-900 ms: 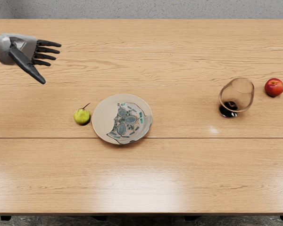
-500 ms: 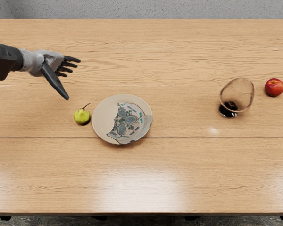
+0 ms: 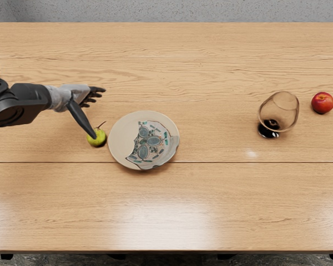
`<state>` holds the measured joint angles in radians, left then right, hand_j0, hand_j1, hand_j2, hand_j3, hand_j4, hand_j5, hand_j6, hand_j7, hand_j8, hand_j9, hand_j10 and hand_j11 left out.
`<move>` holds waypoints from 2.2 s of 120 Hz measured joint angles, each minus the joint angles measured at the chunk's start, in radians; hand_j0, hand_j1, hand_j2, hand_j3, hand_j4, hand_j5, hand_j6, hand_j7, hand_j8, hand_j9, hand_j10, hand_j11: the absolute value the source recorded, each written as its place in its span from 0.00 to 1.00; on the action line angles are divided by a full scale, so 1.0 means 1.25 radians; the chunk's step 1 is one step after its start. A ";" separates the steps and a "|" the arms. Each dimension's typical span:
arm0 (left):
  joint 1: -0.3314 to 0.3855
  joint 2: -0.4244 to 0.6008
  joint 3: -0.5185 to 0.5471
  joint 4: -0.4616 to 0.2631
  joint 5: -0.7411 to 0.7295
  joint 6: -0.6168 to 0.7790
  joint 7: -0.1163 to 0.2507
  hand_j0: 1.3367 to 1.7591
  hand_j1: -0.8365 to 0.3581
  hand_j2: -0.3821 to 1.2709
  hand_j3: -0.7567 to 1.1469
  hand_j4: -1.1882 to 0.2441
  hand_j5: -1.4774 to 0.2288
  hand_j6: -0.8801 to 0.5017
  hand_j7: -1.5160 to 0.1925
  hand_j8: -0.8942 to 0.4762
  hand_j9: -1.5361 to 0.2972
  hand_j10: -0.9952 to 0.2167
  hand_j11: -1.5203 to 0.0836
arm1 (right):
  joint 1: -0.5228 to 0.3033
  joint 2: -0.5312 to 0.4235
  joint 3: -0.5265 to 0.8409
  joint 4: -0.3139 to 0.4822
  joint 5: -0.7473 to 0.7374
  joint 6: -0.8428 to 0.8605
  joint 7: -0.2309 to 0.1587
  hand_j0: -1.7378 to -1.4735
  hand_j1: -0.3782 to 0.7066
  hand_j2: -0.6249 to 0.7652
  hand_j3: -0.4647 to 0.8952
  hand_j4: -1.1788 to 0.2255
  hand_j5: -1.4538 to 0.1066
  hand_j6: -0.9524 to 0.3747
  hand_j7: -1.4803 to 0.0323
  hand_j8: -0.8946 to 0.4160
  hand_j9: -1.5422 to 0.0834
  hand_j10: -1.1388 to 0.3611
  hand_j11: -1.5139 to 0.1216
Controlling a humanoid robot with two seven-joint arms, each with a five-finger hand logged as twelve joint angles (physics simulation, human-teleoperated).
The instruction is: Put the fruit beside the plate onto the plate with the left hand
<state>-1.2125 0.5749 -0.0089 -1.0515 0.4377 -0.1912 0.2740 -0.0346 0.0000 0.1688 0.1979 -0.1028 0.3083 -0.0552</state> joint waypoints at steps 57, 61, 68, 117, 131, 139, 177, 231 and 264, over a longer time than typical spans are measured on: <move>0.002 0.076 0.006 -0.131 0.039 0.040 -0.002 0.76 0.80 0.26 0.40 0.69 0.72 0.49 0.74 0.51 0.70 0.66 0.79 | 0.000 0.000 0.000 0.000 0.000 0.000 0.000 0.30 0.03 0.45 0.34 0.84 0.93 0.72 0.98 0.68 0.95 0.76 0.93; 0.003 0.076 0.007 -0.133 0.042 0.051 -0.002 0.76 0.78 0.26 0.40 0.68 0.70 0.48 0.72 0.49 0.68 0.64 0.77 | 0.000 0.000 0.000 0.000 0.000 0.000 0.000 0.30 0.03 0.45 0.34 0.84 0.93 0.72 0.98 0.68 0.95 0.76 0.93; 0.003 0.076 0.009 -0.140 0.058 0.086 -0.002 0.76 0.75 0.26 0.40 0.66 0.68 0.46 0.70 0.47 0.67 0.62 0.75 | 0.000 0.000 0.000 0.000 0.000 0.000 0.000 0.30 0.03 0.45 0.34 0.84 0.93 0.72 0.98 0.68 0.95 0.76 0.93; 0.020 0.071 0.040 -0.227 0.123 0.233 0.001 0.76 0.68 0.27 0.40 0.61 0.63 0.41 0.65 0.42 0.61 0.56 0.69 | 0.000 0.000 0.000 0.000 0.000 0.000 0.000 0.30 0.03 0.45 0.34 0.84 0.93 0.72 0.98 0.68 0.95 0.76 0.93; 0.030 0.070 0.042 -0.239 0.126 0.236 0.002 0.76 0.66 0.27 0.40 0.60 0.62 0.40 0.64 0.41 0.60 0.55 0.68 | 0.000 0.000 0.000 0.000 0.000 0.000 0.000 0.30 0.03 0.45 0.34 0.84 0.93 0.72 0.98 0.68 0.95 0.76 0.93; 0.040 0.069 0.042 -0.242 0.131 0.237 0.002 0.76 0.65 0.27 0.40 0.59 0.61 0.39 0.63 0.40 0.60 0.54 0.67 | 0.000 0.000 0.000 0.000 0.000 0.000 0.000 0.30 0.03 0.45 0.34 0.84 0.93 0.72 0.98 0.68 0.95 0.76 0.93; 0.064 0.067 0.043 -0.245 0.164 0.261 0.002 0.76 0.58 0.28 0.40 0.54 0.55 0.33 0.57 0.35 0.54 0.48 0.61 | 0.000 0.000 0.000 0.000 0.000 0.000 0.000 0.30 0.03 0.45 0.34 0.84 0.93 0.72 0.98 0.68 0.95 0.76 0.93; 0.069 0.067 0.043 -0.245 0.174 0.272 0.002 0.76 0.47 0.31 0.40 0.47 0.47 0.26 0.49 0.27 0.47 0.39 0.52 | 0.000 0.000 0.000 0.000 0.000 0.000 0.000 0.30 0.03 0.45 0.34 0.84 0.93 0.72 0.98 0.68 0.95 0.76 0.93; 0.074 0.065 0.042 -0.245 0.177 0.273 0.001 0.75 0.45 0.32 0.40 0.44 0.45 0.23 0.47 0.29 0.44 0.37 0.49 | 0.000 0.000 0.000 0.000 0.000 0.000 0.000 0.30 0.03 0.45 0.34 0.84 0.93 0.72 0.98 0.68 0.95 0.76 0.93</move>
<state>-1.1196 0.6565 0.0431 -1.3577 0.6585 0.1504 0.2756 -0.0346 0.0000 0.1689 0.1979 -0.1028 0.3083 -0.0552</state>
